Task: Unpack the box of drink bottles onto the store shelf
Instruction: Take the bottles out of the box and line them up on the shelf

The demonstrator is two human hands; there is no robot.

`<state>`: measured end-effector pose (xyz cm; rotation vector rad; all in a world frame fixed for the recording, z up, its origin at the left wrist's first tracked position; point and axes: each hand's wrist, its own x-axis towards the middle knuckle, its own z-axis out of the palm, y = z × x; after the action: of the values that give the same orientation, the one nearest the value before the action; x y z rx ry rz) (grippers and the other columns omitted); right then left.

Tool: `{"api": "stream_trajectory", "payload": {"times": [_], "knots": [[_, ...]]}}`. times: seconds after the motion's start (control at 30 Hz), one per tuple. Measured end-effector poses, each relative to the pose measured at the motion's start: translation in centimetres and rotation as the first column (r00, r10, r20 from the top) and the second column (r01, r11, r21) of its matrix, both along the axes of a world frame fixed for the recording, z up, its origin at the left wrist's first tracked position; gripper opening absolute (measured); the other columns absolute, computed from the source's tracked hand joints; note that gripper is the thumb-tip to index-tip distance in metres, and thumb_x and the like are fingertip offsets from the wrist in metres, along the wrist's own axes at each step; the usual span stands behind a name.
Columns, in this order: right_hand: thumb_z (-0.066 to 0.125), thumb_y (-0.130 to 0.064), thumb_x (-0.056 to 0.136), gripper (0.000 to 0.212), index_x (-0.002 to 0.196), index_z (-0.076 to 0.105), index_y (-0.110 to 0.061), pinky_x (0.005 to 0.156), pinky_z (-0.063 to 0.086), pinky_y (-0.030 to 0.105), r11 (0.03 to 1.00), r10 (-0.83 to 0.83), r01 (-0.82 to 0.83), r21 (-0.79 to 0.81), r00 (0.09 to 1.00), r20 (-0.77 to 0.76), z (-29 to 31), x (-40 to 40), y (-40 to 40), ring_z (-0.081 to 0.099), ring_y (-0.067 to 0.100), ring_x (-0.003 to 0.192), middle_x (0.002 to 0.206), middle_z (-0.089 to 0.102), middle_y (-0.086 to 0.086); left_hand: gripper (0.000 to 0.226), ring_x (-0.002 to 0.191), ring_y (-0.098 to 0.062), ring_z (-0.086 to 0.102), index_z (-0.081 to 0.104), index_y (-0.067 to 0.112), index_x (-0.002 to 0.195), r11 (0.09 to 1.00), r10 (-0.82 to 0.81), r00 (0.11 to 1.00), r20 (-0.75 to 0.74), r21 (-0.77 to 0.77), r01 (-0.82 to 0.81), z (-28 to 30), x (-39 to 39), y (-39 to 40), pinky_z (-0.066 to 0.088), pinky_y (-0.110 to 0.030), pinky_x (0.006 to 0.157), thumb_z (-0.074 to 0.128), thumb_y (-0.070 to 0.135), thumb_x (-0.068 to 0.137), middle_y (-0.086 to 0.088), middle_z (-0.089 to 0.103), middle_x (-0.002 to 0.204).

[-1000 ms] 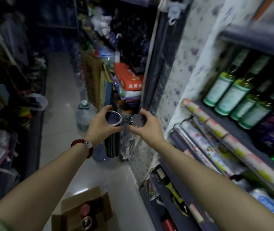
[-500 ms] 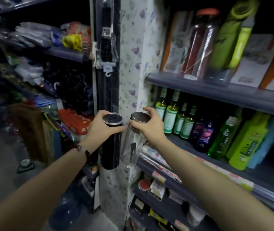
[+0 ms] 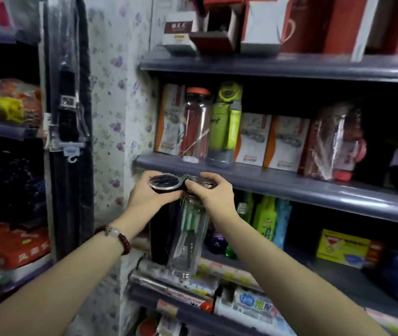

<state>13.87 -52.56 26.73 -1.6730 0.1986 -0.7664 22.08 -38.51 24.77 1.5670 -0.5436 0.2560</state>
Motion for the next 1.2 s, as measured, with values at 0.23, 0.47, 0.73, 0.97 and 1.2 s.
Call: {"api": "stream_trajectory", "payload": {"times": [0.23,0.47,0.73,0.97,1.2], "knots": [[0.086,-0.045,0.055,0.053,0.1,0.065,-0.025,0.08,0.06,0.04,0.993,-0.087,0.091,-0.082,0.995,0.048,5.5,-2.8,-5.0,0.071,0.019,0.09,0.103,0.071,0.006,0.042,0.082,-0.005,0.065,0.061,0.028,0.088,0.994,-0.109,0.985,0.131,-0.003,0.11,6.1,-1.6,-5.8,0.049,-0.011,0.074,0.089,0.021,0.057,0.011,0.069,0.085],[0.089,-0.041,0.053,0.056,0.099,0.066,-0.018,0.075,0.061,0.041,0.987,-0.122,0.139,-0.077,0.974,0.19,10.7,-5.1,-8.5,0.072,0.029,0.09,0.101,0.071,0.014,0.062,0.096,-0.008,0.066,0.061,0.026,0.104,0.985,-0.162,0.953,0.256,-0.01,0.17,11.6,-3.3,-9.9,0.053,-0.027,0.085,0.087,0.04,0.05,0.009,0.069,0.096],[0.084,-0.015,0.071,0.048,0.112,0.062,-0.002,0.063,0.059,0.03,0.994,-0.088,0.105,-0.036,0.941,0.326,14.4,-7.1,-10.7,0.072,0.02,0.074,0.095,0.07,0.016,0.06,0.094,-0.005,0.064,0.062,0.025,0.103,0.981,-0.18,0.917,0.355,0.002,0.192,16.0,-5.1,-12.1,0.05,-0.022,0.084,0.089,0.039,0.051,0.013,0.066,0.095],[0.087,-0.028,0.064,0.054,0.11,0.067,-0.009,0.069,0.059,0.029,0.981,-0.133,0.181,-0.068,0.887,0.442,16.7,-8.1,-12.2,0.073,0.018,0.086,0.101,0.072,0.01,0.077,0.096,-0.004,0.064,0.061,0.028,0.105,0.985,-0.153,0.873,0.464,-0.004,0.175,19.5,-6.7,-13.1,0.05,-0.022,0.087,0.08,0.058,0.037,0.012,0.068,0.098],[0.083,-0.046,0.057,0.056,0.107,0.069,-0.025,0.09,0.055,0.036,0.883,-0.337,0.461,-0.092,0.756,0.561,16.6,-9.3,-13.5,0.068,0.006,0.093,0.095,0.072,-0.01,0.071,0.094,0.002,0.061,0.056,0.024,0.113,0.989,-0.113,0.811,0.573,-0.017,0.15,18.9,-8.1,-15.8,0.045,-0.009,0.084,0.089,0.038,0.052,0.015,0.065,0.1]]}}
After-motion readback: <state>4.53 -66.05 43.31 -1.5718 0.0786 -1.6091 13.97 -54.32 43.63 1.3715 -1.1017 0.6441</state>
